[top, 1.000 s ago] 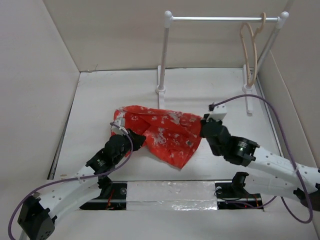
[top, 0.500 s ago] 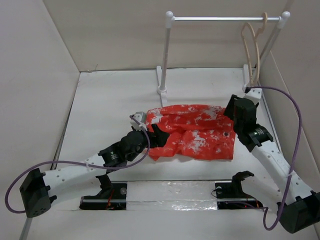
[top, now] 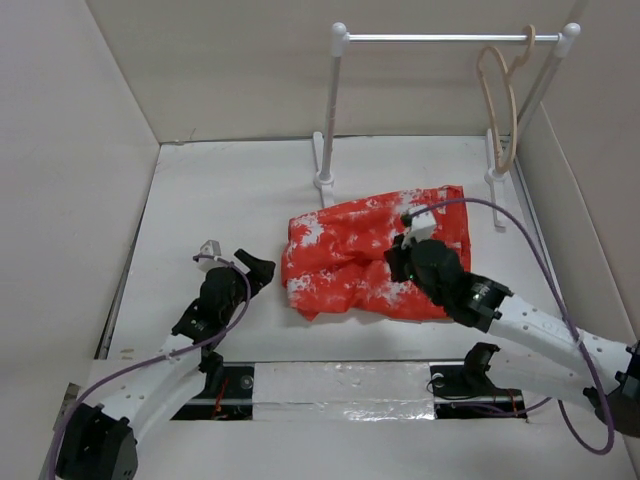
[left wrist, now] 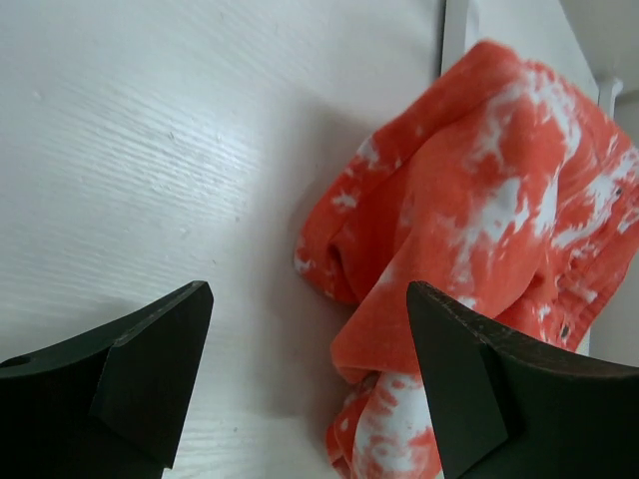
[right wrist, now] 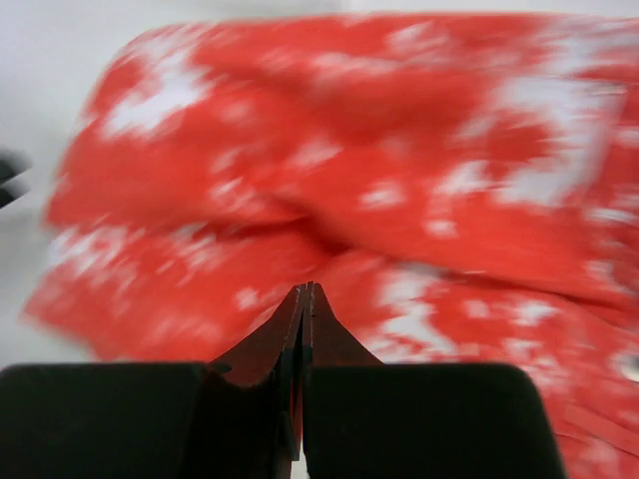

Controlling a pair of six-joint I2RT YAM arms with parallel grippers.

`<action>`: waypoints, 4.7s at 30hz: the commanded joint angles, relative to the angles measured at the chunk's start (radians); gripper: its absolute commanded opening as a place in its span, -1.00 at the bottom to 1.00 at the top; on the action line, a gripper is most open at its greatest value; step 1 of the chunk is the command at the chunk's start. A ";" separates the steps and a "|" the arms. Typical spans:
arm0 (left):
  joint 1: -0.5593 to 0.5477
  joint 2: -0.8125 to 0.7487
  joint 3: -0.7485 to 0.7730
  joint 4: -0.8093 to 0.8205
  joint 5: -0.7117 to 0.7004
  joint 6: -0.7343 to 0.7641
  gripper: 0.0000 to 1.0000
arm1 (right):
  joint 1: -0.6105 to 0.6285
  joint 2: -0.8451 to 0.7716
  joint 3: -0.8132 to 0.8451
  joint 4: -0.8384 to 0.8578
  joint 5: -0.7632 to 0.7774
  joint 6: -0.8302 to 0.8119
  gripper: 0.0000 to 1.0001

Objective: Place the trousers on the hanger
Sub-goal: Flatten out the trousers at the center of the board.

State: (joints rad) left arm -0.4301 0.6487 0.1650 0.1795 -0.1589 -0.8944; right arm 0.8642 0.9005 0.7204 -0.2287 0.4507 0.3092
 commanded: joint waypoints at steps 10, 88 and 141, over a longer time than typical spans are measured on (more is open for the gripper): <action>-0.010 0.388 -0.001 0.408 0.243 -0.063 0.37 | 0.378 0.314 0.060 0.209 0.011 0.073 0.24; -0.483 0.789 0.554 0.235 -0.148 0.250 0.16 | -0.559 -0.134 -0.374 0.092 -0.306 0.338 0.43; 0.099 0.357 0.922 -0.210 -0.146 0.224 -1.00 | -1.059 -0.293 -0.184 -0.040 -0.501 0.211 -1.00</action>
State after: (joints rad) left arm -0.3695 1.0195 0.9138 0.0570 -0.2913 -0.6991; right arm -0.1837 0.5972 0.4686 -0.2253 -0.1410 0.5663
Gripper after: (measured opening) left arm 0.006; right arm 0.030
